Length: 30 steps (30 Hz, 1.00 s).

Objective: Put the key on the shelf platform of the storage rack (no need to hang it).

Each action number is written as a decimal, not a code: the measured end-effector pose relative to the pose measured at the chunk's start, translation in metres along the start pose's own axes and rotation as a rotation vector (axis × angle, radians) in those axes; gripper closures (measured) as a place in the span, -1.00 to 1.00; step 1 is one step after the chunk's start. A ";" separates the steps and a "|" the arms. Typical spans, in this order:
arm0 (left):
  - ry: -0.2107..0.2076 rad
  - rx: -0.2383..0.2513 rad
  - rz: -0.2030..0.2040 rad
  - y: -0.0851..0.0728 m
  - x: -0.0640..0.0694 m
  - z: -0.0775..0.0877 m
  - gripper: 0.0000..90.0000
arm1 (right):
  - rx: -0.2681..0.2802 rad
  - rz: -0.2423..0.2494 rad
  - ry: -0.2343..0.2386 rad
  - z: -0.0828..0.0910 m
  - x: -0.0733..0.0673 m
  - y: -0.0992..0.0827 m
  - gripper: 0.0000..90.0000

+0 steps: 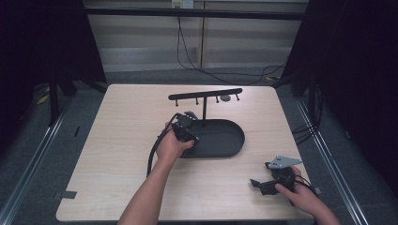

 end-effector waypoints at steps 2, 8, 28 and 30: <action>-0.005 0.002 0.000 0.000 0.000 0.002 -0.08 | -0.001 -0.001 0.000 0.000 0.000 0.000 -0.84; -0.022 0.006 0.002 -0.001 0.000 0.008 -0.16 | -0.002 -0.004 0.000 0.000 0.000 0.000 -0.84; -0.045 -0.008 -0.018 -0.006 -0.006 0.030 -0.22 | -0.001 -0.001 0.000 0.000 0.000 0.000 -0.84; -0.045 -0.004 -0.020 -0.007 -0.007 0.032 -0.22 | -0.001 -0.001 0.000 0.000 0.000 0.000 -0.84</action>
Point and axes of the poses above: each handheld gripper's, and its own axes: z roughly backward along the jaws, y roughly out of its top, x roughly to its right, the point moved 1 cm from there along -z, roughly forward along the jaws, and after that the axes turned 13 degrees about y, right-handed, at the moved point
